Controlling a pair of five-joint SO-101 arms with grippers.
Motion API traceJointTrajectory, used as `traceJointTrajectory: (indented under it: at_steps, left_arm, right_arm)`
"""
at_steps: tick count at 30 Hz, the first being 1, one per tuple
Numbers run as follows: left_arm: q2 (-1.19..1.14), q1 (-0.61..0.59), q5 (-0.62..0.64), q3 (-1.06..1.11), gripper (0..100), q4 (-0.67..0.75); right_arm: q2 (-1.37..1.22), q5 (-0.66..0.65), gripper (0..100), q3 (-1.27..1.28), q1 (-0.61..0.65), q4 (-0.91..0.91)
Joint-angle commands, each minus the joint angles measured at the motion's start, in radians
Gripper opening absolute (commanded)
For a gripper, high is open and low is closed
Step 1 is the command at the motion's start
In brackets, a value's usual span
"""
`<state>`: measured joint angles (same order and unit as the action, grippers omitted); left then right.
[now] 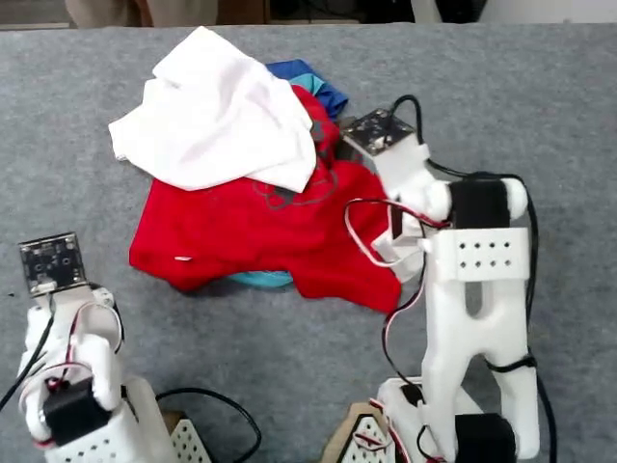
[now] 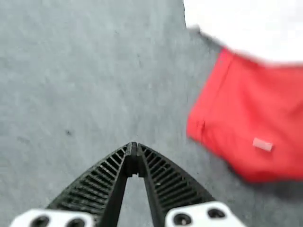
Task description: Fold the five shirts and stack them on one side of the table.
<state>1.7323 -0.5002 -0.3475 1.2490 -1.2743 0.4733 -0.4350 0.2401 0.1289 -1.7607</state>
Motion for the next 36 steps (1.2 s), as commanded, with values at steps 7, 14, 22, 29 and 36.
traceJointTrajectory:
  at_steps: [7,14,22,29,36]
  left_arm:
    - [-0.756,0.014,0.114,-0.690,2,-0.060]
    - [-1.144,0.150,0.129,-1.046,3,-0.216]
    - [-1.409,0.169,0.262,-1.163,27,-0.270]
    - [-1.581,0.269,0.276,-1.155,27,-0.364]
    - [-1.621,0.364,0.313,-1.062,27,-0.339]
  right_arm:
    - [-0.012,0.008,4.8,-0.114,0.071,-0.028]
    - [-0.134,0.018,14.8,-0.280,0.074,-0.028]
    - [-0.463,0.094,17.8,-0.458,0.223,-0.028]
    - [-0.805,0.104,18.9,-0.926,0.275,-0.026]
    - [-1.190,0.107,18.9,-1.362,0.366,-0.026]
